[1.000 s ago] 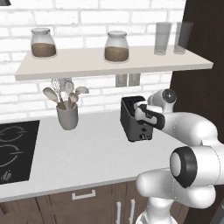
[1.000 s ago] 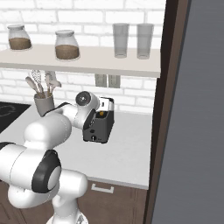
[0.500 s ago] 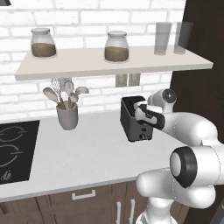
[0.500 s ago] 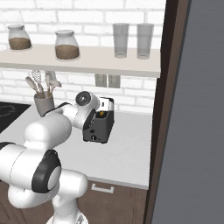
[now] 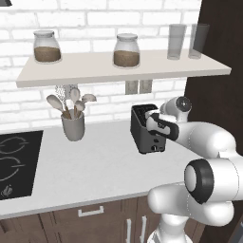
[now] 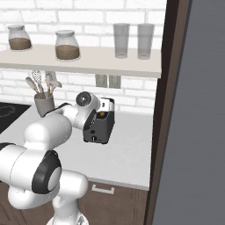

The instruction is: Start the toaster. Once the lever pops up, take the bread to the plate on the dining counter.

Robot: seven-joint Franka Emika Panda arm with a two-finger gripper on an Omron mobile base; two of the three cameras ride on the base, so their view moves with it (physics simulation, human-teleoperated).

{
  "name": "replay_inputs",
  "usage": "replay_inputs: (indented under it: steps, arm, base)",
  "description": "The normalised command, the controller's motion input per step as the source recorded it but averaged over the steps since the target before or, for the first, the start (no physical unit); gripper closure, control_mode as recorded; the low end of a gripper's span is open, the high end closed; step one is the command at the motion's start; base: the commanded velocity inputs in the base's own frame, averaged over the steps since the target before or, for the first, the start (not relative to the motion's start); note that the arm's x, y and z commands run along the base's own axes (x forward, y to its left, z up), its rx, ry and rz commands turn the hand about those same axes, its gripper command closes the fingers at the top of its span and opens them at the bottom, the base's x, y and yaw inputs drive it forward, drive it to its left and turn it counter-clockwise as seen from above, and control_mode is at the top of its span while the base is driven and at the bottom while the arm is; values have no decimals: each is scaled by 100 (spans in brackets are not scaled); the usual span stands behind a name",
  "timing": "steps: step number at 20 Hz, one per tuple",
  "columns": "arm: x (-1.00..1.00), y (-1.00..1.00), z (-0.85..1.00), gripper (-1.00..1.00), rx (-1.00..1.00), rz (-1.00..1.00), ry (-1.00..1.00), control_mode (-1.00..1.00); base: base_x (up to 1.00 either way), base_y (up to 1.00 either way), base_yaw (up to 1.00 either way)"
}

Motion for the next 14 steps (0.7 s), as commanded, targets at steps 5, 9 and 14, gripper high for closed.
replay_inputs:
  steps: [5, 9, 14]
  arm:
    - [0, 0, 0, -100, 0, 0, 0, -100]
    - [0, 0, 0, -100, 0, 0, 0, -100]
    - [0, 0, 0, -100, 0, 0, 0, -100]
  base:
    - [0, 0, 0]
    - [0, 0, 0]
    - [0, 0, 0]
